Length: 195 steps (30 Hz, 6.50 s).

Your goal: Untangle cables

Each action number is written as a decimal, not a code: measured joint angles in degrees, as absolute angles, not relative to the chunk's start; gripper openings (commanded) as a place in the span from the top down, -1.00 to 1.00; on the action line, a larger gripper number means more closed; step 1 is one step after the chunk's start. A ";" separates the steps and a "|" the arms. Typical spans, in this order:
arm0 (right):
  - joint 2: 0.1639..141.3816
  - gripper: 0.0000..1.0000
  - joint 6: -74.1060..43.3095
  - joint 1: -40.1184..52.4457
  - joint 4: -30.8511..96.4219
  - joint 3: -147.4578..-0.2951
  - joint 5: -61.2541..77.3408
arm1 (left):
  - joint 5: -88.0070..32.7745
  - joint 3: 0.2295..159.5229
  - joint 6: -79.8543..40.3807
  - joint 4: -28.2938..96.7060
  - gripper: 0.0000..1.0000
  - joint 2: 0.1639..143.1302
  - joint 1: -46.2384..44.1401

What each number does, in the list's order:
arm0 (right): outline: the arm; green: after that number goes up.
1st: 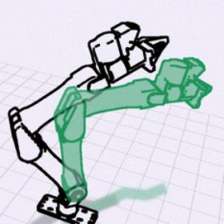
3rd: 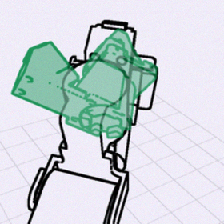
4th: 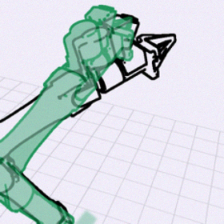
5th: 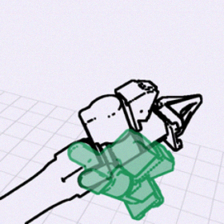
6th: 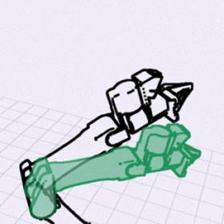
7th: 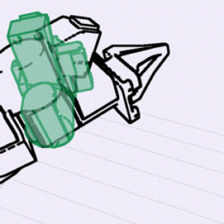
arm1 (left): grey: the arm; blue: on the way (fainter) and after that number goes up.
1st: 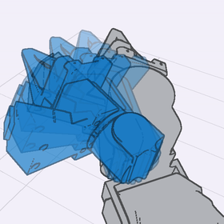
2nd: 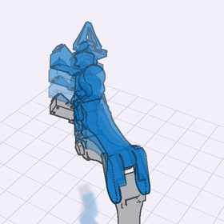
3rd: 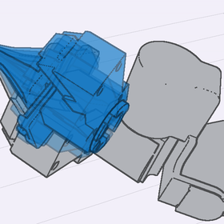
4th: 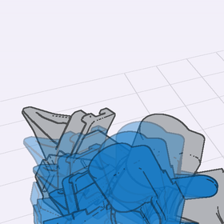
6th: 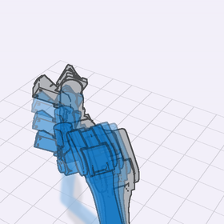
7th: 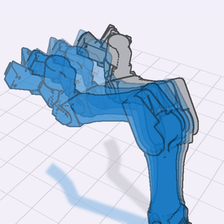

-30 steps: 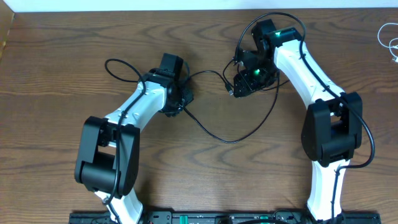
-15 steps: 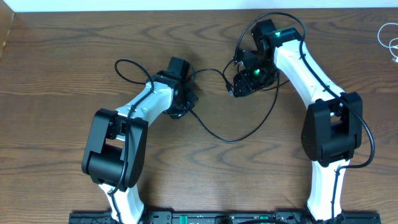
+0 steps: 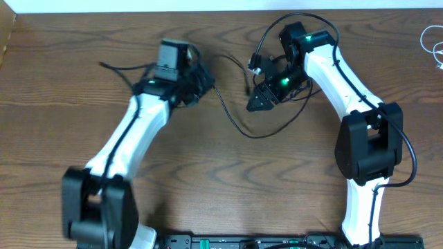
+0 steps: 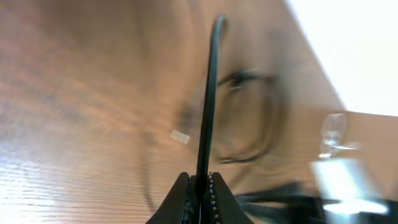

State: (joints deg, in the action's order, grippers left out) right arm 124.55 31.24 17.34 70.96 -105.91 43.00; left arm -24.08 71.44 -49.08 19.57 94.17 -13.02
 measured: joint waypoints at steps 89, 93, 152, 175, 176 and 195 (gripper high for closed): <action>102.00 0.98 -16.38 -32.60 44.23 -128.68 32.99 | -26.61 71.68 -47.97 24.43 0.21 88.97 -2.90; 102.00 0.98 -15.46 -37.32 45.87 -128.68 28.29 | -26.61 71.68 -47.97 24.43 0.21 88.97 -2.90; 120.64 -0.83 5.23 -16.36 61.82 -129.67 26.17 | -23.77 71.68 -39.75 25.93 0.21 88.97 -2.90; 139.63 -0.34 -35.40 11.35 72.69 -128.46 -3.95 | -17.65 71.68 -36.14 32.56 0.21 89.52 -2.90; 140.29 -0.31 -36.34 11.70 72.69 -128.25 -3.95 | -17.65 71.68 -36.14 32.58 0.21 89.52 -2.90; 140.92 -0.16 -41.04 11.79 69.36 -119.61 -3.60 | -17.63 71.68 -36.14 33.06 0.21 89.58 -2.90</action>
State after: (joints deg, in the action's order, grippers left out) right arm 140.92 -41.04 11.79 69.36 -119.61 -3.60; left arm -17.63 71.68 -36.14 33.06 89.58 -2.90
